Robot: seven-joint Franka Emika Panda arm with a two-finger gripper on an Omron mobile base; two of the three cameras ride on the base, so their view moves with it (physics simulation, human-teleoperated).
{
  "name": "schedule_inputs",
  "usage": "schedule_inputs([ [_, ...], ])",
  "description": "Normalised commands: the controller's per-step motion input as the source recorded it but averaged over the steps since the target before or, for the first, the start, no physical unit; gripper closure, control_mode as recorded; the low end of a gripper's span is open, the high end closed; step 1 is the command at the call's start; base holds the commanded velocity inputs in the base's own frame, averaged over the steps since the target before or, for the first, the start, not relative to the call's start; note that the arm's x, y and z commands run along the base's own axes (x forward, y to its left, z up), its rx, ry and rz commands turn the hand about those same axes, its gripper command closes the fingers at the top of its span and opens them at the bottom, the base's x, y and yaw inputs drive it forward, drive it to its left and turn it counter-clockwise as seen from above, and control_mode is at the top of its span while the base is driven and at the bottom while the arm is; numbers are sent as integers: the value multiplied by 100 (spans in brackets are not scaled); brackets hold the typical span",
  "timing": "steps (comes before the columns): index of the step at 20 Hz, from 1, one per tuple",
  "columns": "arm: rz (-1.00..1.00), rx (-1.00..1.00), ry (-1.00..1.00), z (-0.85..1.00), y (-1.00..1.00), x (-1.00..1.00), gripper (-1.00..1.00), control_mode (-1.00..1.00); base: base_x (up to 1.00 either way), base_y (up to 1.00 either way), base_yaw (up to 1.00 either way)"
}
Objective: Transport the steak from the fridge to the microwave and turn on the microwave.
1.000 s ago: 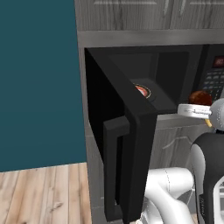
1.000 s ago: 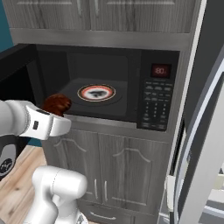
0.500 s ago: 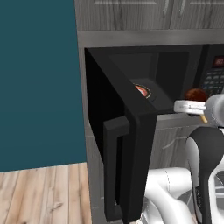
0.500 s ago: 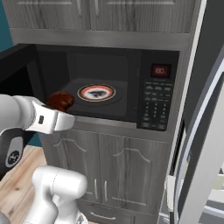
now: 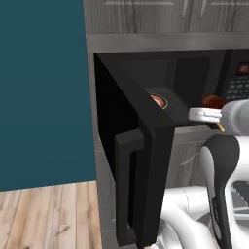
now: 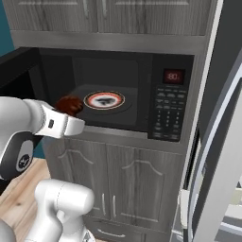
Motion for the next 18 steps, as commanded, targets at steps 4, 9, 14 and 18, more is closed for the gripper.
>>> schedule_inputs([
  [4, 0, 0, 0, -4, 0, 22, 100, -100, 0, 0, 0],
  [9, 0, 0, 0, -3, 0, 23, 100, -100, 0, 0, 0],
  [14, 0, 0, 0, -2, 0, 24, 100, -100, 0, 0, 0],
  [18, 2, 0, 0, -1, 0, 23, 100, -100, 0, 0, 0],
])
